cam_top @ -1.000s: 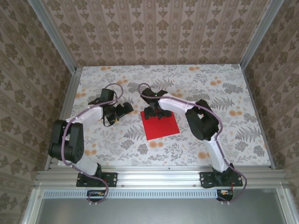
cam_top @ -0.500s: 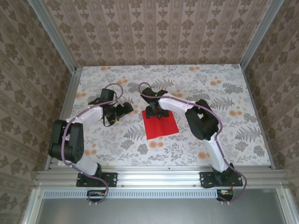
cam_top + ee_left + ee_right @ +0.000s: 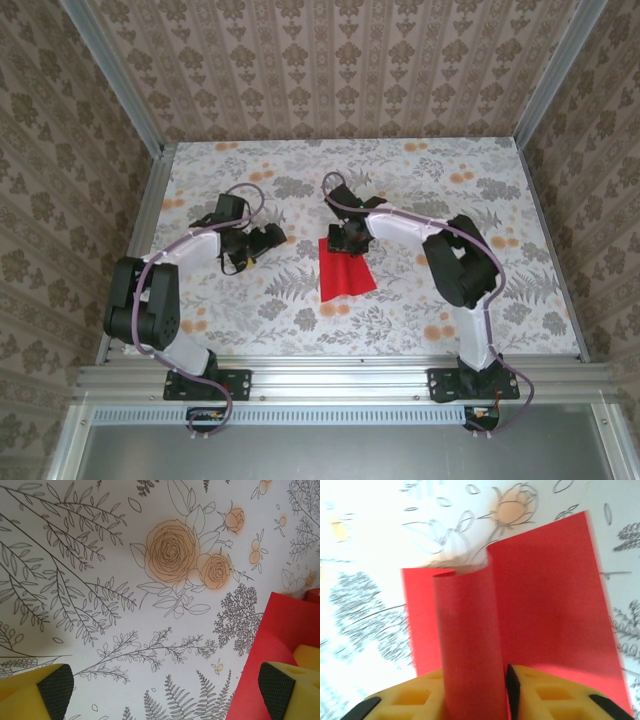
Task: Fold a paper plane with a square sheet of paper (pick it up from the middle)
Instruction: Fold the square sheet of paper in half at the center of the table.
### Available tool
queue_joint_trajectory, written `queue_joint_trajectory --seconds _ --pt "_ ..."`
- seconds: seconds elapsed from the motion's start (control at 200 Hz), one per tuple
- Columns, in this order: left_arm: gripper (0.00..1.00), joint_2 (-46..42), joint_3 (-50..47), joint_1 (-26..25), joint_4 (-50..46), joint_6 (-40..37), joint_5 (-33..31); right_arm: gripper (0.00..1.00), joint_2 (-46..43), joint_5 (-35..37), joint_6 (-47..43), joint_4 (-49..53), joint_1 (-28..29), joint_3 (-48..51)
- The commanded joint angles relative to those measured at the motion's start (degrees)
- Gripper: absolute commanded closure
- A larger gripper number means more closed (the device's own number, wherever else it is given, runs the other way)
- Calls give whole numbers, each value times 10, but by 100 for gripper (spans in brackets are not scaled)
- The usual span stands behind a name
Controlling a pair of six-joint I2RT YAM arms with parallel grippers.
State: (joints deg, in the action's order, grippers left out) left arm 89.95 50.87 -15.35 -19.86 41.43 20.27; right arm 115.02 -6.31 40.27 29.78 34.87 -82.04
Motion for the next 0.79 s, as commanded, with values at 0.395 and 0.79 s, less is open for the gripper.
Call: queue_joint_trajectory --seconds 0.395,0.79 --pt "4 -61 -41 -65 100 23 64 65 -117 -274 70 -243 -65 160" --pt "23 -25 -61 -137 174 59 99 63 -36 -242 -2 -210 -81 181"
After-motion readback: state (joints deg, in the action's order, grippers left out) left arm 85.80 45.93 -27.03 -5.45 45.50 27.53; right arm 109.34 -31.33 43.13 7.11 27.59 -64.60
